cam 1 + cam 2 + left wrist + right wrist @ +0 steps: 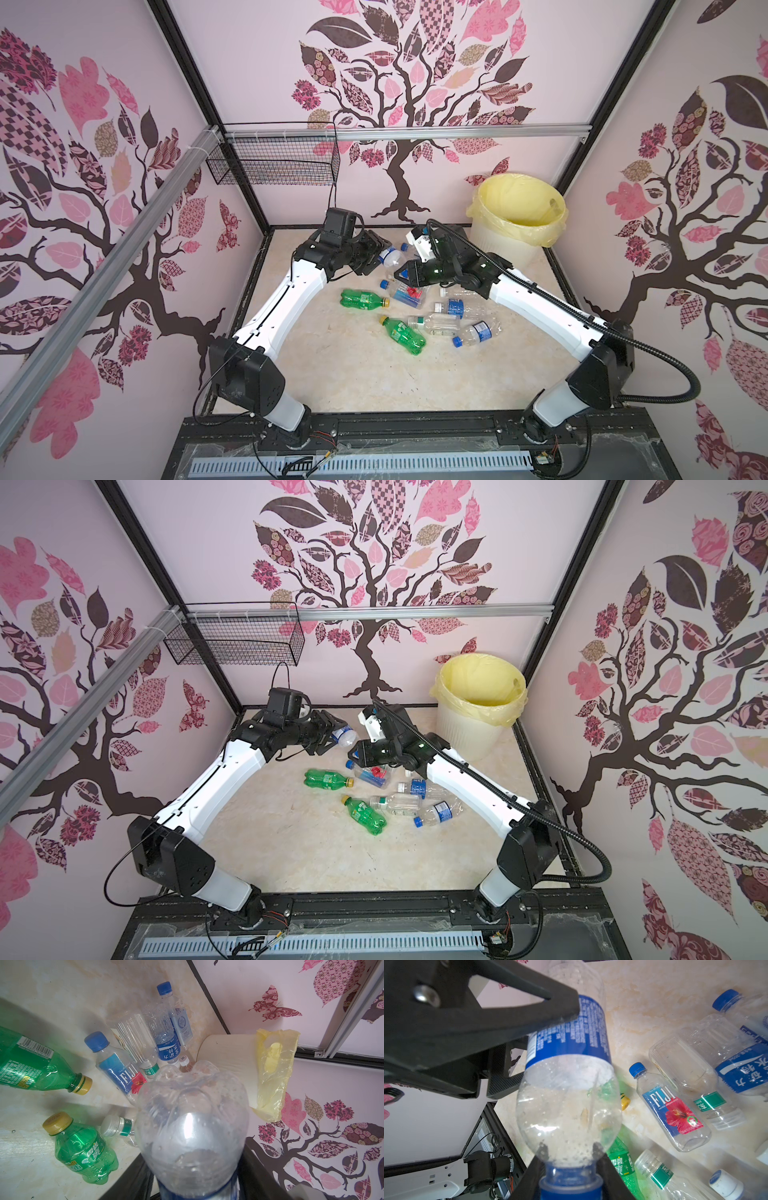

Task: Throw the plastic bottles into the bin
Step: 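Open the left gripper while the right gripper lifts the bottle away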

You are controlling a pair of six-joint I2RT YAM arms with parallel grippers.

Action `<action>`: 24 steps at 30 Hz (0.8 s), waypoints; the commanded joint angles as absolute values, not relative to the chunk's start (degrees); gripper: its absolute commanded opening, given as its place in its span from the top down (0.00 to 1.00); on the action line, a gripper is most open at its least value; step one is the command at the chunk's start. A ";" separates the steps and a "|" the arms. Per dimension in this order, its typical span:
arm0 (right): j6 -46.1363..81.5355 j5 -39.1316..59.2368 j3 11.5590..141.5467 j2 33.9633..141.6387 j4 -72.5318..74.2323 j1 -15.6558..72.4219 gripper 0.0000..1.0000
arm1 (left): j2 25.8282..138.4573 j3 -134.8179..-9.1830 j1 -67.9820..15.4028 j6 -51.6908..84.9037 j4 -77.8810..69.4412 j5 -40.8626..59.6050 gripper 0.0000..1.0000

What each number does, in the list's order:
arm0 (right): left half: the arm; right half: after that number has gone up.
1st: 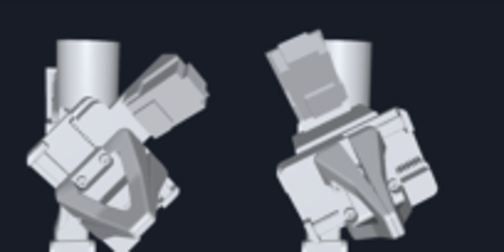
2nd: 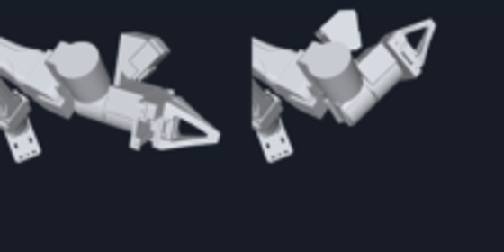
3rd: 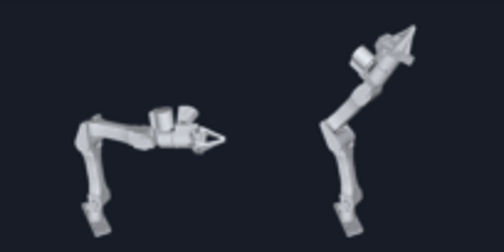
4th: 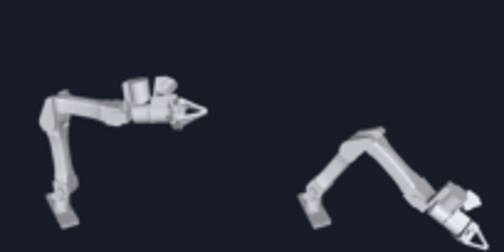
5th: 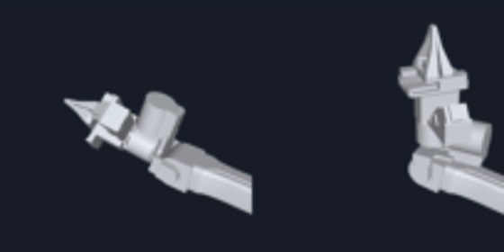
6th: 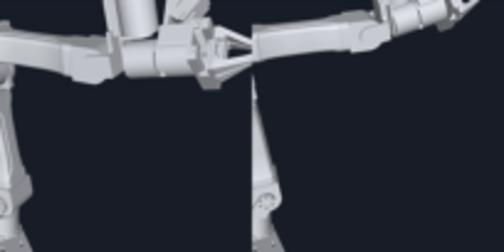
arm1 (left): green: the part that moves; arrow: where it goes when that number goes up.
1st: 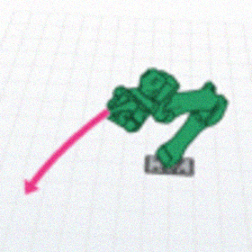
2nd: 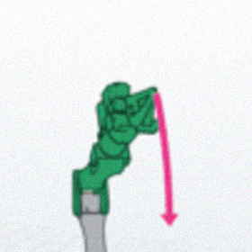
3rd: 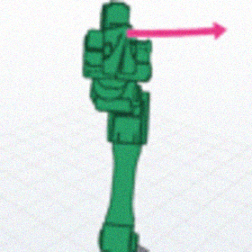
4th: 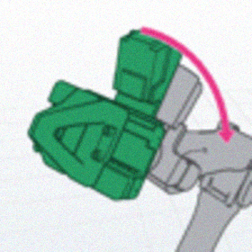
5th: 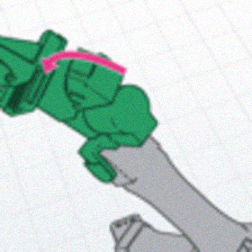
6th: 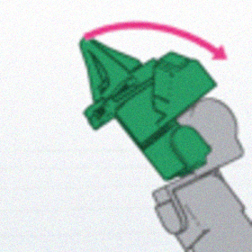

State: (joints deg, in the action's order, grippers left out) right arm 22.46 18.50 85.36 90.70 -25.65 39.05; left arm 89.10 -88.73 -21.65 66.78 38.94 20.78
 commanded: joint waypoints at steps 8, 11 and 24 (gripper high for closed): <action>19.03 10.19 93.23 91.49 -31.45 38.23 0.82 | 88.75 -98.87 -21.67 63.07 43.94 17.84 0.07; 18.55 8.09 94.19 91.32 -32.87 38.03 0.84 | 88.51 -100.55 -21.62 62.77 44.15 18.35 0.03; 19.73 1.92 92.46 85.82 -34.10 27.43 0.85 | 91.95 -108.99 -26.57 54.45 41.40 18.42 0.03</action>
